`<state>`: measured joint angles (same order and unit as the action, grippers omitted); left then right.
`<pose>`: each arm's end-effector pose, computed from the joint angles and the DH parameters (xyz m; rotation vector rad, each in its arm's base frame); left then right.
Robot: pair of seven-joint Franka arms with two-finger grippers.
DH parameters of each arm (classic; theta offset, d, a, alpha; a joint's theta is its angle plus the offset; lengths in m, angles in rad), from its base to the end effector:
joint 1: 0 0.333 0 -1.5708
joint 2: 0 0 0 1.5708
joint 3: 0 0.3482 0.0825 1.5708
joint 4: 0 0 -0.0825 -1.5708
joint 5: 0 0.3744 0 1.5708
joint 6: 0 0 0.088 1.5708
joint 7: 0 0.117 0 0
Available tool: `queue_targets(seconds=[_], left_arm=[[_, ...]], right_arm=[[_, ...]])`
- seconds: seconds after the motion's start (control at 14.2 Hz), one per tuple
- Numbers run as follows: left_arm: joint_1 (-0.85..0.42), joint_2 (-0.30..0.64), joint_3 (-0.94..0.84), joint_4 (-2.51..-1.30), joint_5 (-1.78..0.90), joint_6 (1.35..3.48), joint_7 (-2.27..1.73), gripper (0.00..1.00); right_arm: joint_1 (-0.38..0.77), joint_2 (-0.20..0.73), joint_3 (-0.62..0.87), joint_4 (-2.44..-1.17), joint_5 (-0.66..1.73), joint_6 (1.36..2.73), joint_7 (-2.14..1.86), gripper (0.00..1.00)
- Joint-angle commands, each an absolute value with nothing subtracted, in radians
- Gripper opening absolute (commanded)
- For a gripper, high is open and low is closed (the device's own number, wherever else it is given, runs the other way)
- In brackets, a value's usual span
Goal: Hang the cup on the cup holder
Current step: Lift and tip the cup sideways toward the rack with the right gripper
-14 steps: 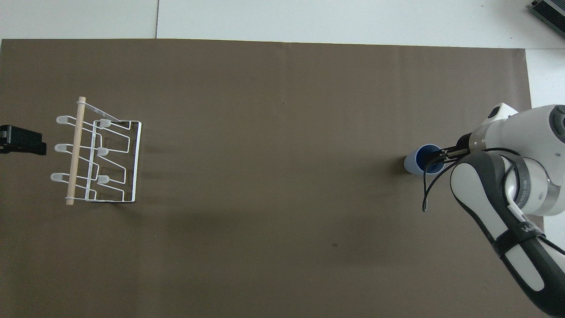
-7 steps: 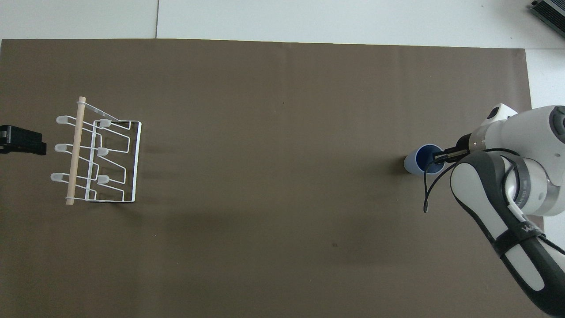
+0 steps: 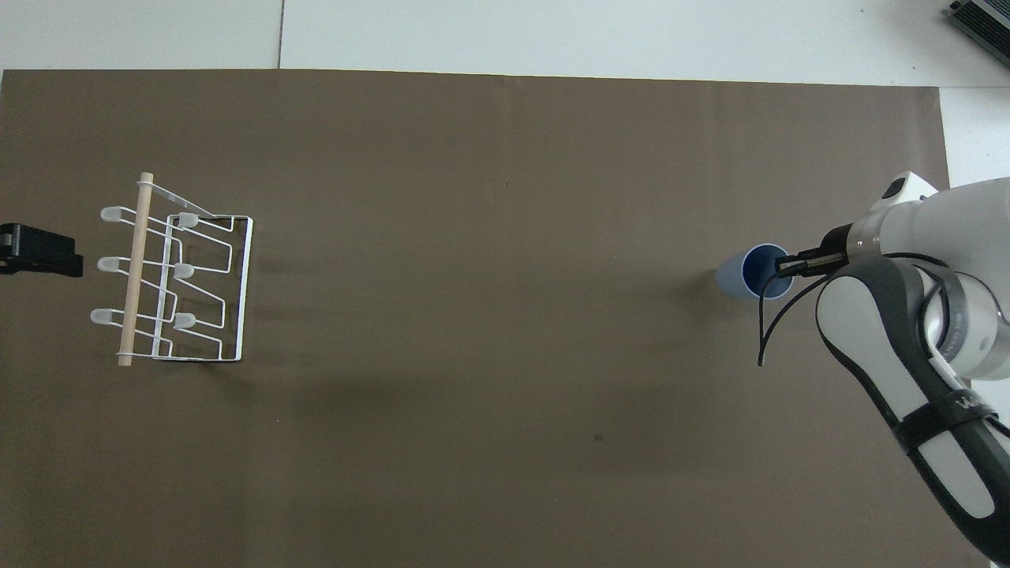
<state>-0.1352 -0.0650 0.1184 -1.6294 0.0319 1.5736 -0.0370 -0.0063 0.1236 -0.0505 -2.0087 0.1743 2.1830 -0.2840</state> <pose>0.5228 -0.0027 0.6543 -3.1174 -0.0312 -0.0146 0.5794 -0.0243 0.4271 -3.0049 -0.1972 -0.1113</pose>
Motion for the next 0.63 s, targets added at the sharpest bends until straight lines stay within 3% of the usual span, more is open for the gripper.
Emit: queue_targets(seconds=[0.0, 0.56], left_arm=[[-0.137, -0.092, 0.12, -1.661, 0.043, 1.582, -0.048, 1.0], [-0.147, -0.094, 0.112, -1.663, 0.043, 1.589, -0.048, 1.0]], right_arm=[[-0.015, 0.094, -0.043, -1.921, 0.276, 2.068, -0.311, 0.0], [-0.031, 0.051, -0.057, -1.836, 0.817, 1.754, -0.322, 0.0]])
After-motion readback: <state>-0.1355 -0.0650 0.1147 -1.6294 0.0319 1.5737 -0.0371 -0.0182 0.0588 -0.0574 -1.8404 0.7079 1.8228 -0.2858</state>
